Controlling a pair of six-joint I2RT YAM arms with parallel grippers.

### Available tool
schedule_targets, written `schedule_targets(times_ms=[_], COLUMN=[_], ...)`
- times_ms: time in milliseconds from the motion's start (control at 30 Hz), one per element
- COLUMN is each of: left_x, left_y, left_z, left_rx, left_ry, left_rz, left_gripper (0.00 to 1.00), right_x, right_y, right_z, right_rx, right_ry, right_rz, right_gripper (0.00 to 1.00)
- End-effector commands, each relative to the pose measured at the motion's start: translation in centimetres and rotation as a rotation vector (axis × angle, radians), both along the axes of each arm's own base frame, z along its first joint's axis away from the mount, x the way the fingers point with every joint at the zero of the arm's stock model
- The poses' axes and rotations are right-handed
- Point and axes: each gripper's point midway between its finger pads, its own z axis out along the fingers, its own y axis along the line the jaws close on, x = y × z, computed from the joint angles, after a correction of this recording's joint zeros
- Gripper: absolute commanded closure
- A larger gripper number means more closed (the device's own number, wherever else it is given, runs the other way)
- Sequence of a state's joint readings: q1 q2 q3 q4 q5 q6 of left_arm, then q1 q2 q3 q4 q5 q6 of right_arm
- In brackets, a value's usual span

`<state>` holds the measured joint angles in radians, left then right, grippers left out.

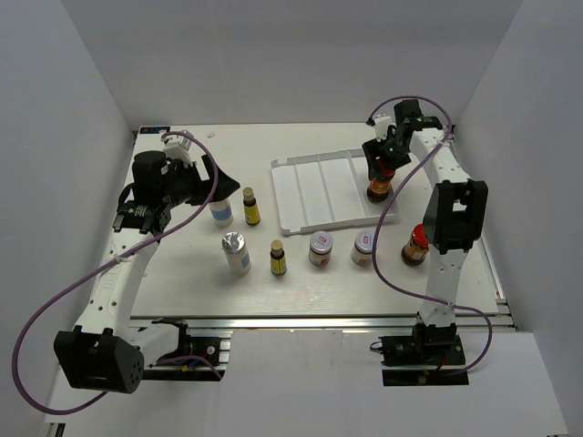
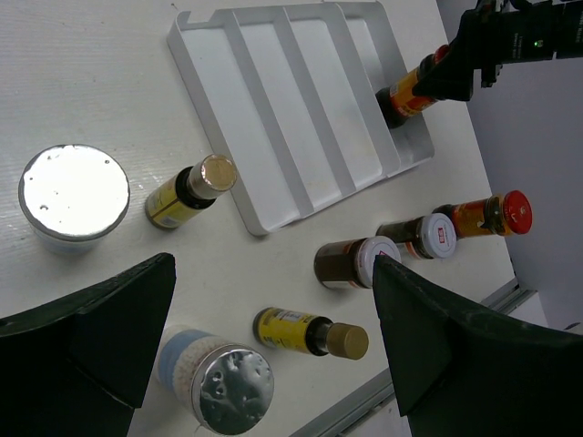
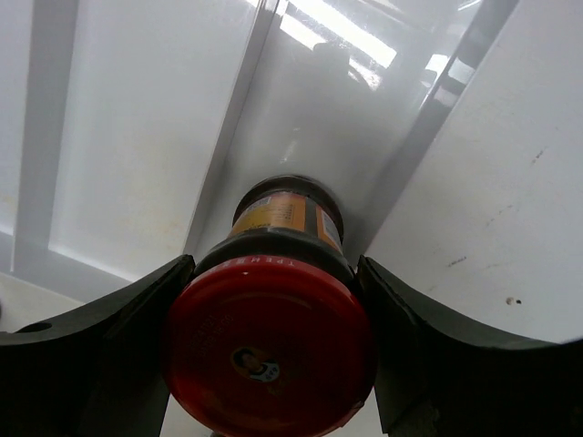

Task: Organize the condiment bottles

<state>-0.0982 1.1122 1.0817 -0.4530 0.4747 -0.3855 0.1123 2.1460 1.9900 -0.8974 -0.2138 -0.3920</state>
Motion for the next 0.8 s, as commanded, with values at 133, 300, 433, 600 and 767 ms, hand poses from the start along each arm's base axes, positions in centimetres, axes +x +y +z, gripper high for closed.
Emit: schedule_targets(times_ms=[133, 300, 433, 600, 767], left_x=[-0.8, -1.2, -1.3, -1.3, -1.4], left_y=[0.1, 0.1, 0.1, 0.0, 0.0], left_z=[2.5, 2.3, 2.4, 2.7, 2.6], left_rx=[-0.008, -0.013, -0.017, -0.015, -0.017], left_ry=[-0.055, -0.051, -0.054, -0.066, -0.08], left_rz=[0.004, 0.008, 0.006, -0.002, -0.005], left_gripper=[0.02, 0.02, 0.02, 0.02, 0.02], right_x=[3.0, 2.3, 1.8, -1.0, -6.9], right_y=[1.6, 1.3, 1.3, 1.0, -0.2], right_z=[4.2, 4.1, 6.8, 12.6, 14.0], right_rx=[0.01, -0.001, 0.005, 0.011, -0.005], right_ry=[-0.184, -0.178, -0.23, -0.286, -0.234], right_rz=[0.043, 0.052, 0.053, 0.078, 0.129], right_gripper=[0.59, 0.11, 0.11, 0.11, 0.11])
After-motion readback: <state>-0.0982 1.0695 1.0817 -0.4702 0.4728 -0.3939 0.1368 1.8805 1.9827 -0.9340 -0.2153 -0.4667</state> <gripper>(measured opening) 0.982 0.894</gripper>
